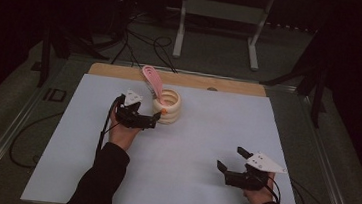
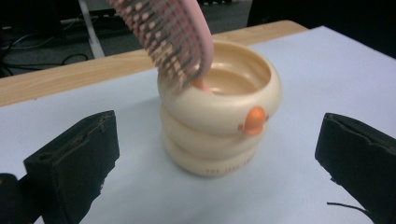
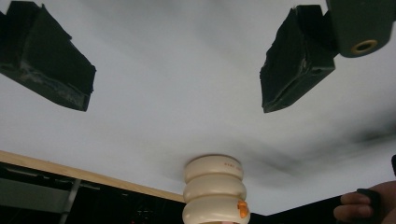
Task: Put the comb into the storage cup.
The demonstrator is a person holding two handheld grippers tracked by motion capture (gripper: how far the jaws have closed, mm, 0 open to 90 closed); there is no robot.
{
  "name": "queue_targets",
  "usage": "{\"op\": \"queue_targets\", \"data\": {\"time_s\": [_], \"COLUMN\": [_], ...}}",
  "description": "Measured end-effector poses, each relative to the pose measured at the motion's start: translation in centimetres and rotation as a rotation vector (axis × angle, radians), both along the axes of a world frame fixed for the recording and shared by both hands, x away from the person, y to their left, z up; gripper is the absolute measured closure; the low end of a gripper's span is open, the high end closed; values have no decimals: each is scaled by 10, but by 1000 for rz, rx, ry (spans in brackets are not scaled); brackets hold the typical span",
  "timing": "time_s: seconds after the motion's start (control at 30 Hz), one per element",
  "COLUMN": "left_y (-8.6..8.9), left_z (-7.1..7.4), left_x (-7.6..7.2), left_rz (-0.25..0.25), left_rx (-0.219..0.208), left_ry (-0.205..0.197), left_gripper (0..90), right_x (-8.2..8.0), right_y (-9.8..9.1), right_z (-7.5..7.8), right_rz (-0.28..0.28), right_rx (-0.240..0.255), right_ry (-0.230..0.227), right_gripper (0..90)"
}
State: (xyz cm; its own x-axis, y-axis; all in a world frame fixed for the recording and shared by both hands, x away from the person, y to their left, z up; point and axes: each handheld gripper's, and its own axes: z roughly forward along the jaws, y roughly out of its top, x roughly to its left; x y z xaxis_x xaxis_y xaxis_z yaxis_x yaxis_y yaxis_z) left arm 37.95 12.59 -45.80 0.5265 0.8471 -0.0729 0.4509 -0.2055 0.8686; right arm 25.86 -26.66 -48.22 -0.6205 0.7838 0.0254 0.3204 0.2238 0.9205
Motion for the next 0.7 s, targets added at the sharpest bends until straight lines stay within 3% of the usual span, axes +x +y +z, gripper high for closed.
{"op": "queue_targets", "data": {"time_s": [0.17,0.5,0.7], "left_y": [15,42,68], "left_z": [-6,-12,-21], "left_x": [-15,-41,-63], "left_rz": [-13,-22,-27], "left_rx": [1,-10,-28], "left_ry": [13,1,4], "left_gripper": [6,5,5], "right_x": [0,0,-1], "right_y": [1,3,4], "right_z": [0,-1,-1], "right_rz": [3,7,9], "right_rx": [-3,-4,-2], "right_ry": [-3,-1,-2], "right_gripper": [101,101,101]}}
